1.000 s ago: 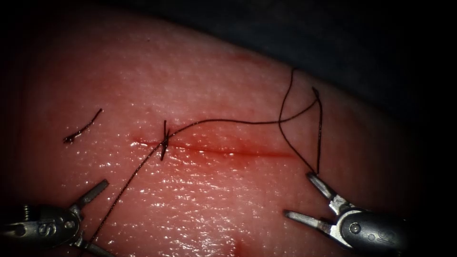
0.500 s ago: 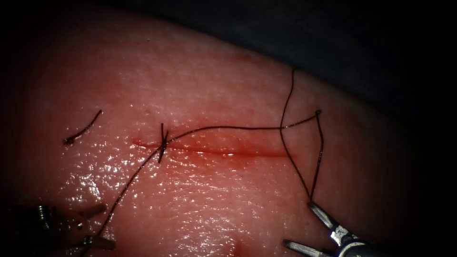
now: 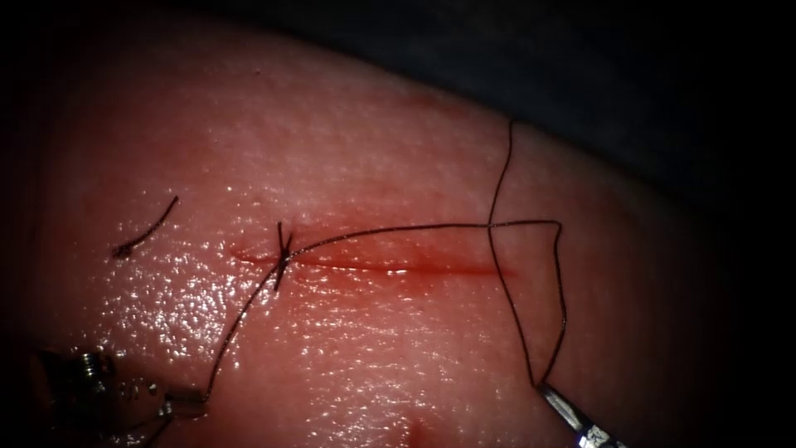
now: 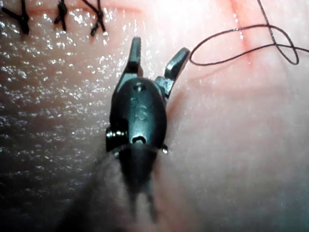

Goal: Wound Closure
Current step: With the left gripper, grab the suture and pull the needle into frame.

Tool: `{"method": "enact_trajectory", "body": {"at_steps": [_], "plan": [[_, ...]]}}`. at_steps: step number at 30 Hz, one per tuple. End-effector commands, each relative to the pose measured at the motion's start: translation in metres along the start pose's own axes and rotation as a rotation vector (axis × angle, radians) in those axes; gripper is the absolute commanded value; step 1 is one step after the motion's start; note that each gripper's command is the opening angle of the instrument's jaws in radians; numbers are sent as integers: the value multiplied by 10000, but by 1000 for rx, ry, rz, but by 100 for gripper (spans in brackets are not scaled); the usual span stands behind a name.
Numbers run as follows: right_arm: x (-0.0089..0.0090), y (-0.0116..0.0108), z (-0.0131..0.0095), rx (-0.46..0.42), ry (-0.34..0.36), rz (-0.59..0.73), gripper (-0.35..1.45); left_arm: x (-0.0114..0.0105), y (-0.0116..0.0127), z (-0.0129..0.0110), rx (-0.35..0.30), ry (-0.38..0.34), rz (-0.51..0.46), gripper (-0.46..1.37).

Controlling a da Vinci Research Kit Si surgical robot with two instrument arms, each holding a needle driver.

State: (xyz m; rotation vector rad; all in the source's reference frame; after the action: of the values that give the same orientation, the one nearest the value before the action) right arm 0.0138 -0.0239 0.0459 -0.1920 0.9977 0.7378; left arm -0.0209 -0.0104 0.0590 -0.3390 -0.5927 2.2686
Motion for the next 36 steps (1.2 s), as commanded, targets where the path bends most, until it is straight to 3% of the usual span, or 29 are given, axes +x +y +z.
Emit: {"method": "enact_trajectory", "body": {"at_steps": [1,12,18,32,36], "plan": [[0,1,-2,-1,1,-1,65,6,0,-6,-13,8,5,-35],[-7,-3,0,-9,-5,7,66,77,25,-44,-114,147,37,-35],[-11,-10,11,8,-4,18,66,125,33,-56,-111,189,70,-35],[-19,-35,49,79,-6,25,66,237,39,-63,-93,270,101,-35],[-19,-42,59,99,-6,25,66,256,39,-53,-145,275,107,-35]]}}
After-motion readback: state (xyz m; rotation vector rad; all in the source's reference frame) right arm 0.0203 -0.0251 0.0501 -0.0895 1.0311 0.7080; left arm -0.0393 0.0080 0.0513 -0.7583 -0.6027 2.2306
